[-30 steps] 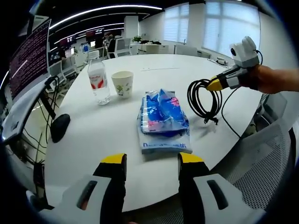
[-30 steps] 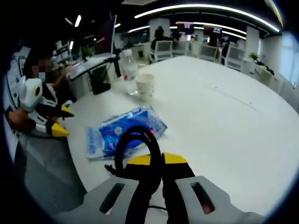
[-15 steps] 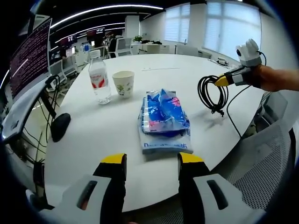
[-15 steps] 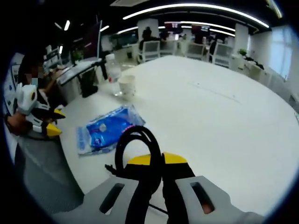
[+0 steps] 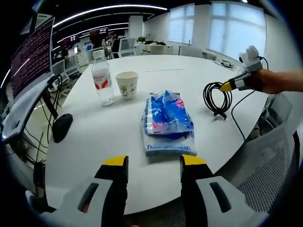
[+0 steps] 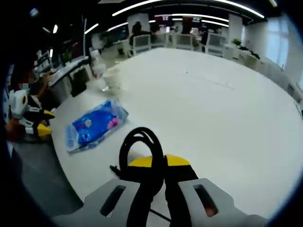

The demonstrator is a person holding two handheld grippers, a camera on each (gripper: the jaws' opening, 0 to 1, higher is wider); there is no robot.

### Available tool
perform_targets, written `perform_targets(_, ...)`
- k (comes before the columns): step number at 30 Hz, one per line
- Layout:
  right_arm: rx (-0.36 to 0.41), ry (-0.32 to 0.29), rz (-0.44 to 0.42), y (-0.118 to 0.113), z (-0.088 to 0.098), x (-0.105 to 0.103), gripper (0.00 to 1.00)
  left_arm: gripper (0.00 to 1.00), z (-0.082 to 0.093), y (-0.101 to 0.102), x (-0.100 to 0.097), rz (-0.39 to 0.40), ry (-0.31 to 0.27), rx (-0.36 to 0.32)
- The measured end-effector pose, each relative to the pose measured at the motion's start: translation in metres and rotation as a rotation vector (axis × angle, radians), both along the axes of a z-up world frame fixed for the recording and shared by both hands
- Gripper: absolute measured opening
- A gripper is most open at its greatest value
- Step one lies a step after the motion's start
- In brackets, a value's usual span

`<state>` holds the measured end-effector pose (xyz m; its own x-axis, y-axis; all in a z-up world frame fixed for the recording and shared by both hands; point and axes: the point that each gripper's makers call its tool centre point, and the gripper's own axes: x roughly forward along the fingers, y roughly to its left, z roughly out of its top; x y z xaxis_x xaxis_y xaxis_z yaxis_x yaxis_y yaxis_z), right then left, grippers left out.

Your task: Arrange the tabletop items into an orderly group along one side of the table until the central work area is clear of visible clutter.

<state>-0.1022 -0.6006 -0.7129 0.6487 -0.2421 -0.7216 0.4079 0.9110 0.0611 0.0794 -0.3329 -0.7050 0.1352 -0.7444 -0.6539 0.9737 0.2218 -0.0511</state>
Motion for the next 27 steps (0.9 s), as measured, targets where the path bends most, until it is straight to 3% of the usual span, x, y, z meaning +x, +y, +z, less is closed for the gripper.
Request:
perform_targets(10, 0.006, 0.048, 0.014, -0.013, -0.012, 0.008, 0.05, 0.43, 0.000, 0.000, 0.000, -0.005, -0.001, 0.004)
perform_targets(21, -0.011, 0.147, 0.095, -0.017, -0.033, 0.016, 0.05, 0.43, 0.000, 0.001, 0.002, 0.010, -0.002, 0.004)
perform_targets(27, 0.011, 0.158, 0.108, -0.017, -0.040, 0.019, 0.03, 0.43, -0.001, 0.002, 0.004, 0.020, 0.000, 0.006)
